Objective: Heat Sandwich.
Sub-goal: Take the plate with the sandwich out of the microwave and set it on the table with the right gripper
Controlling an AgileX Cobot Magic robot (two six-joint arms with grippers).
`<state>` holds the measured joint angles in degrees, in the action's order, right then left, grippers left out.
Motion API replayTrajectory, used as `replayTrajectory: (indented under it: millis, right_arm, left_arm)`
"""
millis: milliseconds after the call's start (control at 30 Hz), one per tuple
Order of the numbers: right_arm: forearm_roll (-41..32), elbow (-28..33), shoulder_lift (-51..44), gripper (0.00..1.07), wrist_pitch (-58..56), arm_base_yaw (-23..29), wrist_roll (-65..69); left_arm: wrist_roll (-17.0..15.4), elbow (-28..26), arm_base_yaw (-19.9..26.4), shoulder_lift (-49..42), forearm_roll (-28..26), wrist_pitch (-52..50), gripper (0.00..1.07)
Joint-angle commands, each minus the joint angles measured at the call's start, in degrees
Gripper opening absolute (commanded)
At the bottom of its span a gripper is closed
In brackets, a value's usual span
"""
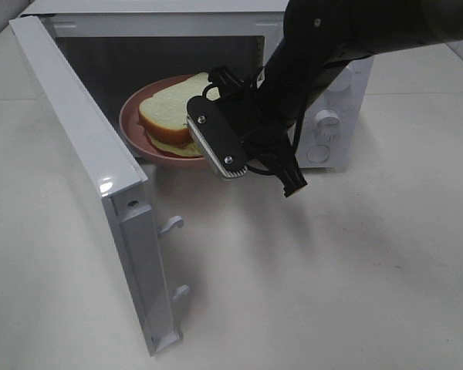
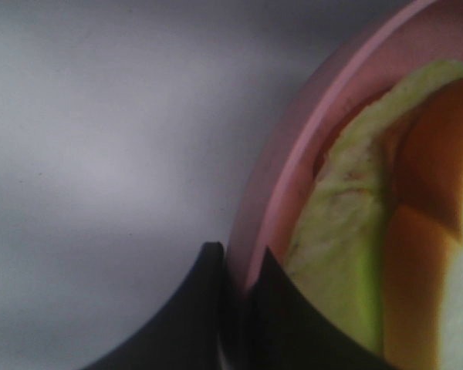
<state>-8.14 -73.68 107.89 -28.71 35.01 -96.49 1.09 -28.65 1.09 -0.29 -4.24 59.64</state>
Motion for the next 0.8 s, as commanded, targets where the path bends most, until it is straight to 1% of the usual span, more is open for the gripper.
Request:
replayTrajectory:
  millis: [33, 133, 167, 267, 300, 433, 500, 567, 600, 700, 733, 800]
  right_arm:
    - [-3.2, 3.4, -4.6, 0.0, 0.9, -0.2, -4.4]
    - [-3.6, 6.1, -7.3, 0.0, 1.0, -0.2, -4.9]
    - [-3.6, 6.1, -7.3, 0.0, 1.0, -0.2, -4.9]
    - [-4.6, 9.6, -10.7, 0.0, 1.0, -0.2, -4.9]
    - [-4.6, 9.6, -10.7, 0.0, 1.0, -0.2, -4.9]
    - [-4.7, 15.3, -16.7, 0.0, 1.1, -0.2, -4.9]
    - [-4.7, 16.0, -17.5, 0.0, 1.1, -0.2, -4.9]
    - [-4.6, 18.6, -20.7, 0.0, 1.1, -0.2, -4.9]
    - [-4.6, 18.6, -20.7, 0.0, 1.1, -0.2, -4.9]
    - [-4.4, 21.4, -23.4, 0.0, 0.6, -0.2, -4.7]
    - [-4.1, 23.0, -25.2, 0.0, 0.3, -0.2, -4.0]
    - [-3.8, 23.8, -26.2, 0.0, 0.2, -0.2, -3.4]
  left_arm:
    - [0.0, 0.2, 0.2, -1.5, -0.2, -0.4, 0.98]
    - [0.0, 0.2, 0.2, -1.5, -0.2, -0.4, 0.98]
    - [0.0, 0.2, 0.2, -1.5, -0.2, -0.4, 0.98]
    - [0.0, 0.2, 0.2, -1.5, -0.2, -0.4, 0.98]
    - [0.0, 0.2, 0.2, -1.5, -0.2, -0.4, 0.98]
    - [0.0, 0.2, 0.2, -1.5, -0.2, -0.4, 0.98]
    - [0.0, 0.2, 0.2, -1.5, -0.2, -0.4, 0.98]
    - [0.0, 0.2, 0.2, -1.5, -0.2, -0.4, 0.98]
    - [0.0, 0.2, 0.2, -1.5, -0.2, -0.4, 0.98]
    - [0.0, 0.2, 0.2, -1.5, -0.2, -0.4, 0.98]
    - [0.0, 0.2, 0.2, -1.5, -0.2, -0.4, 0.98]
    - [0.0, 0.2, 0.2, -1.5, -0.2, -0.4, 0.98]
